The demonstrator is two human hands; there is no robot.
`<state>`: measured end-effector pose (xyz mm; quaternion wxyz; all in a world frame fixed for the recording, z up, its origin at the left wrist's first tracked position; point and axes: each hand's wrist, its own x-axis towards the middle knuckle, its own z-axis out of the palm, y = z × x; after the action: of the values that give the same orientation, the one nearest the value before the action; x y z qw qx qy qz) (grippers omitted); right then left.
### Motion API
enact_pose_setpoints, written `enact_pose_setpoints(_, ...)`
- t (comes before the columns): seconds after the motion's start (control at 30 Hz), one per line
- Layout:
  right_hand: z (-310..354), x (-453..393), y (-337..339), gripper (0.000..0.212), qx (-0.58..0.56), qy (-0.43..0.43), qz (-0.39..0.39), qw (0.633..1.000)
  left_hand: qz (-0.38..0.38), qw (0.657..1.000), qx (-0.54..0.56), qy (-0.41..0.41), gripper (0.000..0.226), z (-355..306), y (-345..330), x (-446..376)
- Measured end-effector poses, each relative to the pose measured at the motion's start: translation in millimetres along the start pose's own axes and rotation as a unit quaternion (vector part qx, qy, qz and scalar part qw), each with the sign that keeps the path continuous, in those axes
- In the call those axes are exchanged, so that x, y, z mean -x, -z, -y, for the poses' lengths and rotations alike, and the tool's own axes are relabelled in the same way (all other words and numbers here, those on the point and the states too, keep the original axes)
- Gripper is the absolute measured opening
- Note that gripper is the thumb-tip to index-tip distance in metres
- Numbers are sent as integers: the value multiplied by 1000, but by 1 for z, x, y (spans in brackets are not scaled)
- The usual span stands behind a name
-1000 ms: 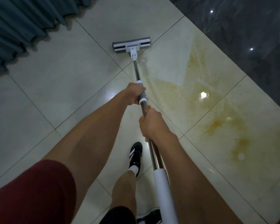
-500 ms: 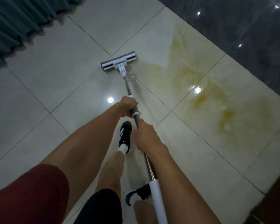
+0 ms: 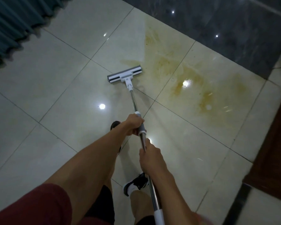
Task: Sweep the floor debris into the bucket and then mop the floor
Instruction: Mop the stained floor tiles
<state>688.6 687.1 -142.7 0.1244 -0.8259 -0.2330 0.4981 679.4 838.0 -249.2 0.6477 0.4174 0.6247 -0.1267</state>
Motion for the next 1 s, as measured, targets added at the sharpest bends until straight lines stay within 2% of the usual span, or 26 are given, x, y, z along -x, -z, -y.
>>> enact_pose_setpoints(0.17,5,0,2,44,-35,-1,-15,999,16,1000,-5,-11,28,-8,-2,-5)
enact_pose_setpoints(0.4,58,-40,7,49,-61,-8,-20,998,12,1000,-18,-22,29,-45,34,-40)
enact_pose_setpoints(0.6,158,-123,20,50,-80,-19,-45,996,8,998,-30,-54,29,-141,104,-91)
enact_pose_setpoints(0.87,316,-251,59,38,-126,-48,-68,989,33,996,-56,-64,23,-302,202,-167)
enact_pose_setpoints(1.0,366,-292,74,34,-144,-67,-75,984,31,994,-68,-76,28,-353,230,-188)
